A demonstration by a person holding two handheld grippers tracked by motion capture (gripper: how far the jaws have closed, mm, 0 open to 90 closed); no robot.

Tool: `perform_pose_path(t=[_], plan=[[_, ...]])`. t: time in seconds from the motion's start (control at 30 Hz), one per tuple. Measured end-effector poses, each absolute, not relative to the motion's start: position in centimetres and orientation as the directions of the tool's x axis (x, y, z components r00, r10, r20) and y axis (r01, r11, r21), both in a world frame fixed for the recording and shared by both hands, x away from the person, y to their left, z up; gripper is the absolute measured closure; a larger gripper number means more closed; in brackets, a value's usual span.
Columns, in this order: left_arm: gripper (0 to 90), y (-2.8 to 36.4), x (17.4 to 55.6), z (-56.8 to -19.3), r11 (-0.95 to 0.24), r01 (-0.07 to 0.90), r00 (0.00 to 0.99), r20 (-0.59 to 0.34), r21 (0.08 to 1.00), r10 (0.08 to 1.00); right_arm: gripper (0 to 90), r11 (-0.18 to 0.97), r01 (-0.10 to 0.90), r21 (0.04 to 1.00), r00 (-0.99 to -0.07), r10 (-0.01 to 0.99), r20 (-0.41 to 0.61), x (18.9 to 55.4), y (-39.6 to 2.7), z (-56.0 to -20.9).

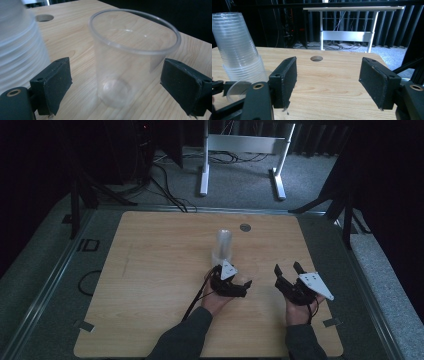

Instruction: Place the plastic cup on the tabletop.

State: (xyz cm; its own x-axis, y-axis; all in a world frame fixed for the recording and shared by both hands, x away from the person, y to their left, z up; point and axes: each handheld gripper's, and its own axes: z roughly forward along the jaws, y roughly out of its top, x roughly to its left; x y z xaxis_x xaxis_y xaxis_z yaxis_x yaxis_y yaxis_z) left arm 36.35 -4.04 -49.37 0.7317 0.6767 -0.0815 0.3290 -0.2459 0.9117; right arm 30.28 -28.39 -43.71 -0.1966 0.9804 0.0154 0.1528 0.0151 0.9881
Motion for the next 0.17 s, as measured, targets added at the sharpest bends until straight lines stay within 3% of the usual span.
perform_pose_path(t=[0.17], plan=[[10.1, -3.2, 35.1, -49.5, -0.253, 0.329, 0.738, -0.08, 0.91, 0.67, 30.1, 0.016, 0.153, 0.988, -0.196, 0.981, 0.015, 30.3, -28.4, -43.7]])
